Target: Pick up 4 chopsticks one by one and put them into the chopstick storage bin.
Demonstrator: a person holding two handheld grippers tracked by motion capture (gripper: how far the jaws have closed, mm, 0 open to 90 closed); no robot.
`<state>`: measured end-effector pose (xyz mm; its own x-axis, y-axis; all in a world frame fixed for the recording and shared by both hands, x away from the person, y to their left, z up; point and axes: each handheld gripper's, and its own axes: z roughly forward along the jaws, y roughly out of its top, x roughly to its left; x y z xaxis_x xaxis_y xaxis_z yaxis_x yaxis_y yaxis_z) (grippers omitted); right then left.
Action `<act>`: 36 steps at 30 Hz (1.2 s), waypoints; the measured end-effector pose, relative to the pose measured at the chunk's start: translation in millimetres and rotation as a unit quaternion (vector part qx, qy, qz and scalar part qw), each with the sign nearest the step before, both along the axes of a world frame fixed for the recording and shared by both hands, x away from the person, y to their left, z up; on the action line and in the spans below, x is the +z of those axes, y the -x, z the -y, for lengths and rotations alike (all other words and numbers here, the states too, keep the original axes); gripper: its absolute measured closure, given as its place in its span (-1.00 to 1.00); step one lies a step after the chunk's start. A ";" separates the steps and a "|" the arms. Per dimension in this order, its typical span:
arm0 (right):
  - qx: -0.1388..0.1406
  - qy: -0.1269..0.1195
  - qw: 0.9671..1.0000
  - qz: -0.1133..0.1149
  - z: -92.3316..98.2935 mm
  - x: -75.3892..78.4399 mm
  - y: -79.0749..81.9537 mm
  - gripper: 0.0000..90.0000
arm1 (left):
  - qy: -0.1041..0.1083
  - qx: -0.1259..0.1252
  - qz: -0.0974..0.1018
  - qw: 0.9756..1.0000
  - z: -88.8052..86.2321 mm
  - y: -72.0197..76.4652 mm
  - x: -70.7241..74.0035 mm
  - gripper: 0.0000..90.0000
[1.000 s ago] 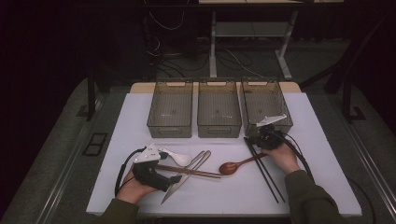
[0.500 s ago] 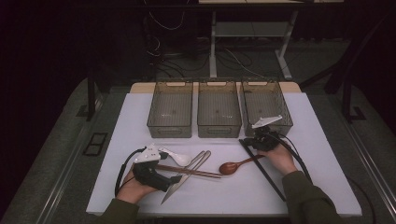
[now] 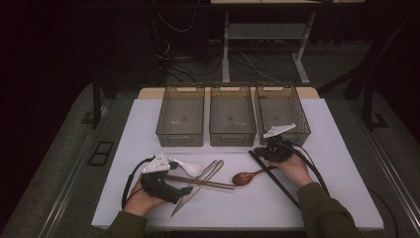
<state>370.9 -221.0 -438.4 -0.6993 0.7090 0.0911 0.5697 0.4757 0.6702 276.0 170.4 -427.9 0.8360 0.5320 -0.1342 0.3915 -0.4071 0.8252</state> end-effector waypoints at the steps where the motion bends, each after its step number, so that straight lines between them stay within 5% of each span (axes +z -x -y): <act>1: -0.003 -0.005 1.000 -0.002 1.8 1.5 0.5 0.80 | 0.001 0.000 0.000 1.000 0.0 0.1 0.0 -1.00; 9: -0.027 -0.048 0.998 -0.012 22.3 17.4 11.6 0.17 | 0.003 0.001 0.001 1.000 -0.5 0.7 0.2 -1.00; 17: -0.021 -0.045 0.999 -0.016 37.5 23.1 33.4 0.06 | 0.004 0.002 0.004 1.000 -1.4 1.4 1.4 -1.00; 25: 0.001 -0.035 0.999 -0.001 51.3 21.0 64.2 0.38 | 0.004 0.003 0.004 1.000 -1.0 1.7 1.4 -1.00; 31: 0.007 -0.031 0.999 -0.007 62.3 16.3 87.3 0.76 | 0.003 0.003 0.005 1.000 -0.5 2.2 1.9 -1.00; 36: 0.012 -0.031 0.999 -0.016 65.5 13.5 96.0 0.89 | 0.001 0.002 0.006 1.000 -1.1 2.1 2.1 -1.00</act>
<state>274.9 -286.5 -424.9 -0.7114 0.6850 0.1569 0.5810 0.4478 0.6796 273.9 171.5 -425.8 0.8356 0.5350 -0.1249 0.3830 -0.4043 0.8306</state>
